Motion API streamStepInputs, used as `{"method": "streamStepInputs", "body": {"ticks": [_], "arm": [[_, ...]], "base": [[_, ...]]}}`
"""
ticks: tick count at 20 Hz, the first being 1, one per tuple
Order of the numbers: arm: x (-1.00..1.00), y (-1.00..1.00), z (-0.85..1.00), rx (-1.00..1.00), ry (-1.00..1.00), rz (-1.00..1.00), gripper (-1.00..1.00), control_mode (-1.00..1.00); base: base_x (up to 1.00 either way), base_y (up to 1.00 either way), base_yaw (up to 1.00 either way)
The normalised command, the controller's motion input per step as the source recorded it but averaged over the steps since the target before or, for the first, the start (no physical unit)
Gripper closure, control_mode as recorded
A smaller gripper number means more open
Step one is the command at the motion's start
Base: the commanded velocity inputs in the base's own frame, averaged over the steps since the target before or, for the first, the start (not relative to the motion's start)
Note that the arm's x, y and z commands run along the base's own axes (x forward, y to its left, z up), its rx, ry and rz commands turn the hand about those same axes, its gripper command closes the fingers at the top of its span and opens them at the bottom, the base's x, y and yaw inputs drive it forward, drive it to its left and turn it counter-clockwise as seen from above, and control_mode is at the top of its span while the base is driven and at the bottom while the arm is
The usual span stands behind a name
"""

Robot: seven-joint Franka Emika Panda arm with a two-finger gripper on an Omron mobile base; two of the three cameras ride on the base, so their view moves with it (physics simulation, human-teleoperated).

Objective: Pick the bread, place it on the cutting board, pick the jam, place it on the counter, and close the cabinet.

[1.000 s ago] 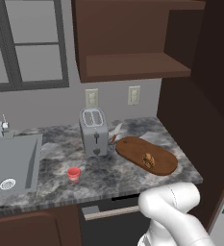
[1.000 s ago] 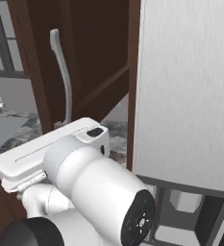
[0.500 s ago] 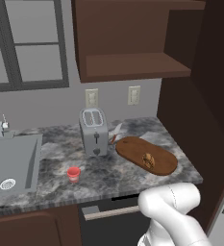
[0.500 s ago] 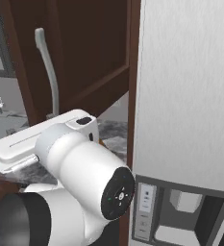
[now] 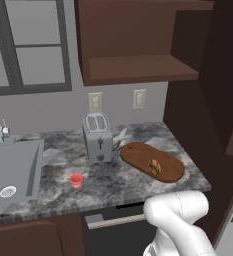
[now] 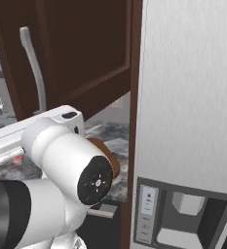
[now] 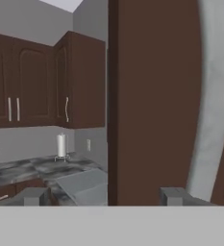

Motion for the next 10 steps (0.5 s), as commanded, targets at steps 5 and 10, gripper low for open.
{"method": "streamStepInputs", "body": {"ticks": [5,10], "arm": [[0.22,0.29,0.0,0.0,0.0,0.0,-1.0,-1.0],[0.27,0.31,-0.04,0.0,0.0,0.0,-1.0,-1.0]], "base": [[0.0,0.0,0.0],[0.0,0.0,0.0]]}}
